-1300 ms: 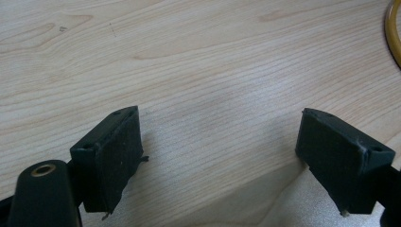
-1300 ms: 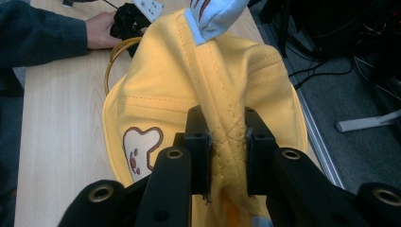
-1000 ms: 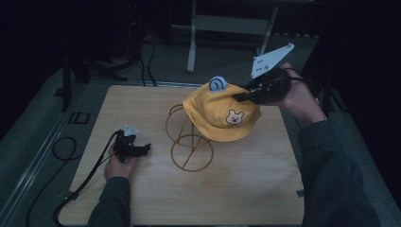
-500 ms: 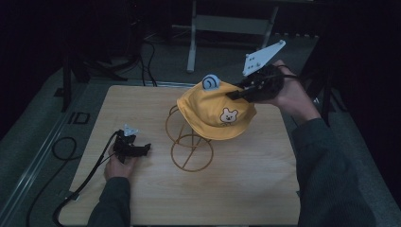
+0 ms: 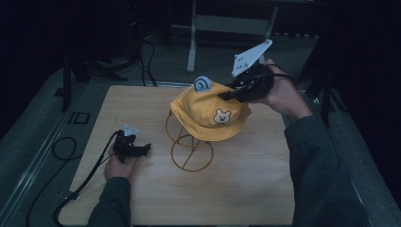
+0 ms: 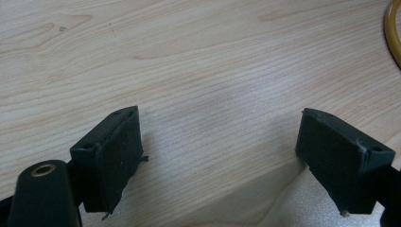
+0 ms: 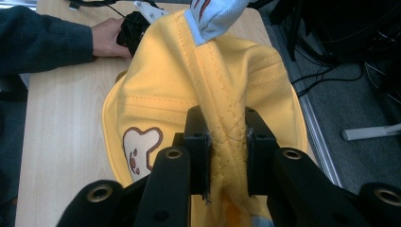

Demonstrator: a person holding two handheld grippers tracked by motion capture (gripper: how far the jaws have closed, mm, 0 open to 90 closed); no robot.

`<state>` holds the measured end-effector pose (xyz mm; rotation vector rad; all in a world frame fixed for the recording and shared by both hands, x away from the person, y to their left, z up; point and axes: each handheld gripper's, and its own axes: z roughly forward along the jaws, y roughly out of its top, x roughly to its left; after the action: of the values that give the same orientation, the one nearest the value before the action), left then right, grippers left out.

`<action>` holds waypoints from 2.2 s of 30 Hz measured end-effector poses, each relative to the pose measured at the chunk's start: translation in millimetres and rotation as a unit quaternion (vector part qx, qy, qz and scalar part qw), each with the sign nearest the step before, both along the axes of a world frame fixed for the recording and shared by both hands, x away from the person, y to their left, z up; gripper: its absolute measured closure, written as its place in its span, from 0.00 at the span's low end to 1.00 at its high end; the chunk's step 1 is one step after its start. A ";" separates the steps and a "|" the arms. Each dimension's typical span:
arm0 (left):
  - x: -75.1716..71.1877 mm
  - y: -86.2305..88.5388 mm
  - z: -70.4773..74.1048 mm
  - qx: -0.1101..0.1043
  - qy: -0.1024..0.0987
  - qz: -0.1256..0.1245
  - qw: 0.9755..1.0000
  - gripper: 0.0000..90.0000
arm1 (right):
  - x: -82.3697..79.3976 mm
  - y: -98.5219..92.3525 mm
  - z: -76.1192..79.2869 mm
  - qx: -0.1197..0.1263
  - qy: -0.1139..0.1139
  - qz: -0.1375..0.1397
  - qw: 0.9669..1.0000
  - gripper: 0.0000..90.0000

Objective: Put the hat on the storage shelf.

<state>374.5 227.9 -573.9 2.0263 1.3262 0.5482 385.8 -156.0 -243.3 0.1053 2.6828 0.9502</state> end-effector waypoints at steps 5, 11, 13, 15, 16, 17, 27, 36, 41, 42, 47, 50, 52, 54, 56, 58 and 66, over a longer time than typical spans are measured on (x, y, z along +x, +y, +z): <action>0.0 0.0 0.0 0.000 0.000 0.000 1.000 0.17 | -1.0 12.2 0.5 -0.009 -0.004 0.007 1.000 0.84; 0.0 0.0 -0.1 0.000 0.000 0.000 1.000 0.17 | -1.2 23.1 0.2 -0.011 -0.005 0.011 1.000 0.84; 0.0 0.0 0.0 0.000 0.000 0.000 1.000 0.17 | -0.2 27.8 -0.2 -0.011 -0.005 0.011 1.000 0.84; 0.0 0.0 -0.1 0.000 -0.001 0.000 1.000 0.17 | 0.2 31.0 -0.6 -0.010 -0.004 0.012 1.000 0.84; 0.0 0.0 -0.1 0.000 -0.001 0.000 1.000 0.17 | 0.8 32.3 -1.0 -0.010 -0.003 0.015 1.000 0.84; 0.0 0.0 -0.1 0.000 0.000 0.000 1.000 0.17 | 1.0 33.7 -1.5 -0.009 -0.002 0.014 1.000 0.84; 0.0 0.0 -0.1 0.000 0.000 0.000 1.000 0.17 | 2.9 49.7 -10.6 -0.012 0.003 0.022 1.000 0.84; 0.0 0.0 -0.1 0.000 -0.001 0.000 1.000 0.17 | 4.1 68.9 -26.3 -0.041 0.007 0.027 0.999 0.83; -0.2 0.0 -0.1 0.000 -0.001 -0.001 1.000 0.17 | 3.6 79.0 -34.8 -0.046 0.005 0.028 0.999 0.81; -0.2 0.1 -0.1 0.000 0.000 -0.001 1.000 0.17 | 3.9 80.6 -36.3 -0.044 0.005 0.029 0.999 0.80; -0.2 0.0 0.0 0.000 0.000 -0.001 1.000 0.17 | 5.4 84.0 -38.3 -0.041 0.025 0.035 0.998 0.72; -0.3 0.1 0.0 0.000 0.000 -0.001 1.000 0.17 | 6.8 85.0 -40.8 -0.042 0.030 0.030 0.998 0.64; -0.3 0.1 0.0 0.000 0.000 -0.001 1.000 0.17 | 5.9 85.3 -42.1 -0.044 0.024 0.026 0.998 0.58; -0.3 0.1 0.0 0.000 0.000 -0.001 1.000 0.17 | 5.0 85.8 -43.3 -0.051 0.022 0.026 0.998 0.54; -0.3 0.1 0.0 0.000 0.000 -0.001 1.000 0.17 | 4.6 85.9 -44.8 -0.054 0.020 0.024 0.998 0.52; -0.3 0.1 0.0 0.000 0.000 -0.001 1.000 0.17 | 4.4 85.9 -45.4 -0.054 0.017 0.022 0.998 0.50; -0.3 0.1 -0.1 0.000 0.000 -0.001 1.000 0.17 | 4.8 79.6 -39.4 -0.041 -0.001 -0.001 0.999 0.40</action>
<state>374.2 228.0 -574.0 2.0274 1.3230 0.5475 390.6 -76.5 -282.7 0.0884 2.7162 0.8370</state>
